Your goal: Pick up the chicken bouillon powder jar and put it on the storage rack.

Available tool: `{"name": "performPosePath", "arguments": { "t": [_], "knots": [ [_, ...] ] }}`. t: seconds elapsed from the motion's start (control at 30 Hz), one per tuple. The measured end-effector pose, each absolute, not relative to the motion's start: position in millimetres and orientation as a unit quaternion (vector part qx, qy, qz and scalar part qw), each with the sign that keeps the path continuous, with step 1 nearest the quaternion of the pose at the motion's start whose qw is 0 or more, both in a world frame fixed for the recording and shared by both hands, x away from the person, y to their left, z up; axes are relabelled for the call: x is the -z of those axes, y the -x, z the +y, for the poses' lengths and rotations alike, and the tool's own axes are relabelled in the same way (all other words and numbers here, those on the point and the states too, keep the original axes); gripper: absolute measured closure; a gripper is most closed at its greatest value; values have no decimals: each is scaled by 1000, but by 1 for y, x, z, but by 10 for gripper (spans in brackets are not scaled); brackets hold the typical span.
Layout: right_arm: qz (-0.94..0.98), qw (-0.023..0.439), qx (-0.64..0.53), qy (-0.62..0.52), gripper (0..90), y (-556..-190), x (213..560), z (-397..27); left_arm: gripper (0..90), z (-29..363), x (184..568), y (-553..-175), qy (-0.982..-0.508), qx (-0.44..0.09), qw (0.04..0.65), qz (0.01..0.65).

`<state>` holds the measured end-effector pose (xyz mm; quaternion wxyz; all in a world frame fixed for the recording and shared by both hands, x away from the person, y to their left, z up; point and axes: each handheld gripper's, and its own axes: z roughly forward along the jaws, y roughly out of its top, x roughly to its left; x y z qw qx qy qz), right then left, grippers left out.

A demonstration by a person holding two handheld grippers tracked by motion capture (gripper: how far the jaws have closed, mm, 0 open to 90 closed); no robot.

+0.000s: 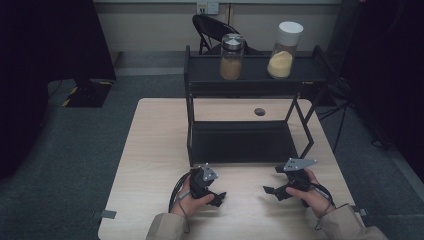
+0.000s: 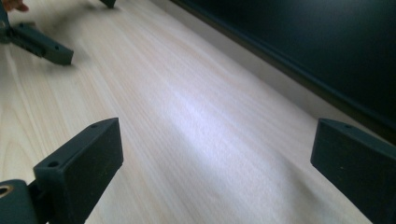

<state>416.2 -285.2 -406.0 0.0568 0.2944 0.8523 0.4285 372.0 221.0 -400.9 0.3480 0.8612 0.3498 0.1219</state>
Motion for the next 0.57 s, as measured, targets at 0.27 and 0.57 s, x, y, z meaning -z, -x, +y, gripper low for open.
{"name": "performPosePath", "arguments": {
  "t": [0.27,0.57],
  "knots": [
    [862,56,-409,-294,18,-411,410,-285,1,221,401,-372,-861,-122,348,350],
    [874,67,-391,-281,20,-406,410,-278,1,221,401,-372,-861,-122,348,350]
  ]
}}
